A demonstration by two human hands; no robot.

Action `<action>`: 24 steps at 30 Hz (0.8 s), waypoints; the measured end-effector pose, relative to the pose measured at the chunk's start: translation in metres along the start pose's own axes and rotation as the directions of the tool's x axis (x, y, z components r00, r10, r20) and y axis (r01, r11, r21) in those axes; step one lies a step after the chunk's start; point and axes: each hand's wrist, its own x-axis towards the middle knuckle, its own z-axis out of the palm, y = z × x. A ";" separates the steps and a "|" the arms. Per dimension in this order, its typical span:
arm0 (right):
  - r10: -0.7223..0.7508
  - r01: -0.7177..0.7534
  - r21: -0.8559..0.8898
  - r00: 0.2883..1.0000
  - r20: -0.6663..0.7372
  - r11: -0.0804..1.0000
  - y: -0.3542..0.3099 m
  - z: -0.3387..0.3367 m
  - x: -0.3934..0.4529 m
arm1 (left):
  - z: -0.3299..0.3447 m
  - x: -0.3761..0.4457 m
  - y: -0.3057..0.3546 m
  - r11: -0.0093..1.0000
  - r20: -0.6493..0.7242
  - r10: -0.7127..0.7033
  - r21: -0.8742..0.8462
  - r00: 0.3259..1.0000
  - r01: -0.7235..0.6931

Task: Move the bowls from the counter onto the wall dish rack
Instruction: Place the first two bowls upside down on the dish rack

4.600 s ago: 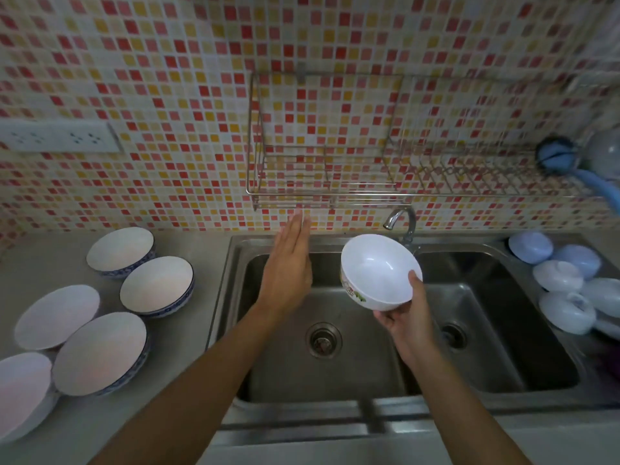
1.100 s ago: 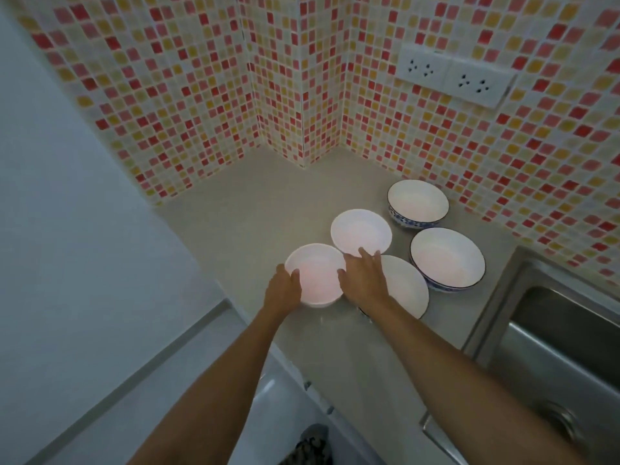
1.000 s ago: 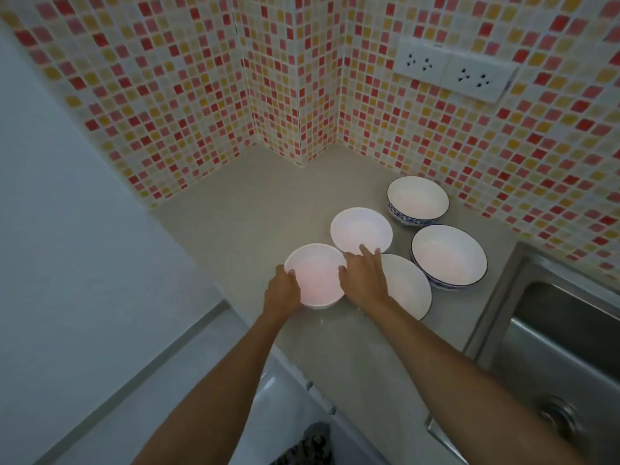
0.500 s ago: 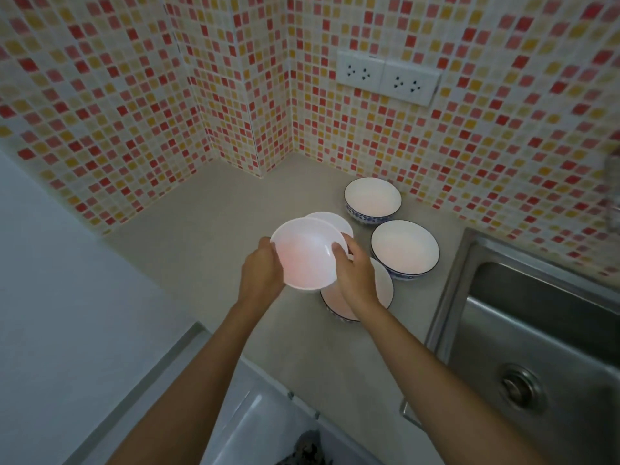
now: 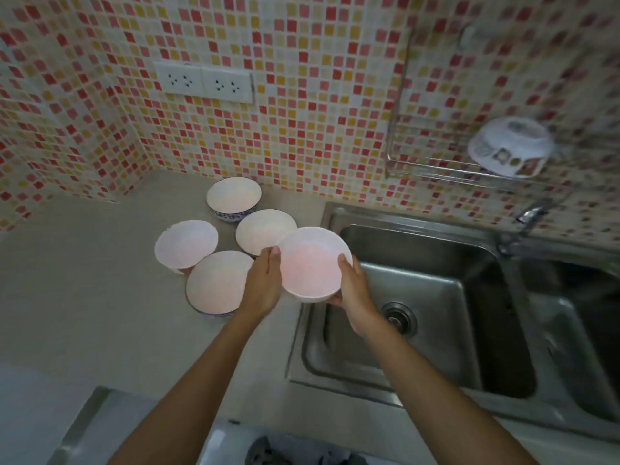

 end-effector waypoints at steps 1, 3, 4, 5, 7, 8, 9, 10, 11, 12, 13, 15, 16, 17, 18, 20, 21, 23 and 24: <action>0.004 -0.004 0.017 1.000 -0.029 1.000 0.001 -0.021 -0.001 | 0.018 -0.004 0.002 0.999 0.038 0.009 -0.043 0.999 -0.007; 0.024 -0.022 0.028 0.996 -0.084 0.999 0.006 -0.062 -0.002 | 0.056 -0.014 0.001 0.995 0.115 0.038 -0.099 0.993 -0.027; 0.038 -0.036 0.023 0.993 -0.115 0.999 0.011 -0.082 -0.002 | 0.074 -0.019 -0.001 0.994 0.149 0.052 -0.099 0.987 -0.038; 0.056 -0.054 0.015 0.987 -0.149 0.998 0.015 -0.101 -0.003 | 0.091 -0.024 -0.005 0.995 0.171 0.056 -0.089 0.984 -0.042; 0.089 -0.091 0.001 0.973 -0.212 0.996 0.025 -0.134 -0.003 | 0.121 -0.035 -0.018 0.997 0.189 0.070 -0.050 0.980 -0.061; 0.101 -0.103 0.003 0.966 -0.238 0.995 0.030 -0.150 -0.003 | 0.136 -0.041 -0.028 0.997 0.204 0.076 -0.003 0.976 -0.077; 0.112 -0.115 0.005 0.958 -0.265 0.993 0.035 -0.165 -0.004 | 0.149 -0.048 -0.039 0.994 0.230 0.071 0.062 0.970 -0.088; 0.121 -0.126 0.004 0.948 -0.295 0.992 0.040 -0.179 -0.004 | 0.159 -0.054 -0.050 0.983 0.262 0.061 0.154 0.963 -0.104; 0.130 -0.137 -0.002 0.938 -0.323 0.991 0.044 -0.193 -0.004 | 0.169 -0.061 -0.062 0.956 0.303 0.053 0.259 0.952 -0.136; 0.143 -0.152 0.001 0.928 -0.344 0.988 0.049 -0.209 -0.004 | 0.179 -0.070 -0.073 0.911 0.359 0.043 0.370 0.932 -0.185; 0.159 -0.168 0.008 0.918 -0.363 0.986 0.054 -0.222 -0.003 | 0.185 -0.078 -0.082 0.846 0.423 0.010 0.479 0.906 -0.233; 0.190 -0.196 0.023 0.901 -0.391 0.980 0.062 -0.239 -0.001 | 0.186 -0.090 -0.096 0.698 0.503 -0.016 0.624 0.864 -0.351; 0.194 -0.203 0.022 0.894 -0.405 0.979 0.067 -0.247 0.001 | 0.188 -0.093 -0.100 0.638 0.528 0.002 0.653 0.849 -0.408; 0.190 -0.205 0.009 0.888 -0.419 0.979 0.072 -0.254 0.003 | 0.188 -0.094 -0.101 0.593 0.536 0.030 0.670 0.843 -0.447; 0.176 -0.201 -0.014 0.885 -0.431 0.979 0.076 -0.260 0.004 | 0.189 -0.096 -0.104 0.552 0.544 0.047 0.685 0.838 -0.476; 0.132 -0.187 -0.082 0.888 -0.440 0.979 0.084 -0.267 0.007 | 0.188 -0.101 -0.104 0.491 0.550 0.047 0.714 0.834 -0.499; 0.111 -0.178 -0.113 0.890 -0.442 0.977 0.087 -0.269 0.009 | 0.187 -0.104 -0.106 0.464 0.542 0.037 0.735 0.840 -0.495; 0.070 -0.161 -0.170 0.893 -0.445 0.972 0.092 -0.271 0.012 | 0.187 -0.108 -0.110 0.440 0.513 0.013 0.768 0.858 -0.465; 0.054 -0.155 -0.195 0.895 -0.443 0.969 0.094 -0.272 0.014 | 0.188 -0.107 -0.110 0.447 0.498 -0.005 0.777 0.867 -0.444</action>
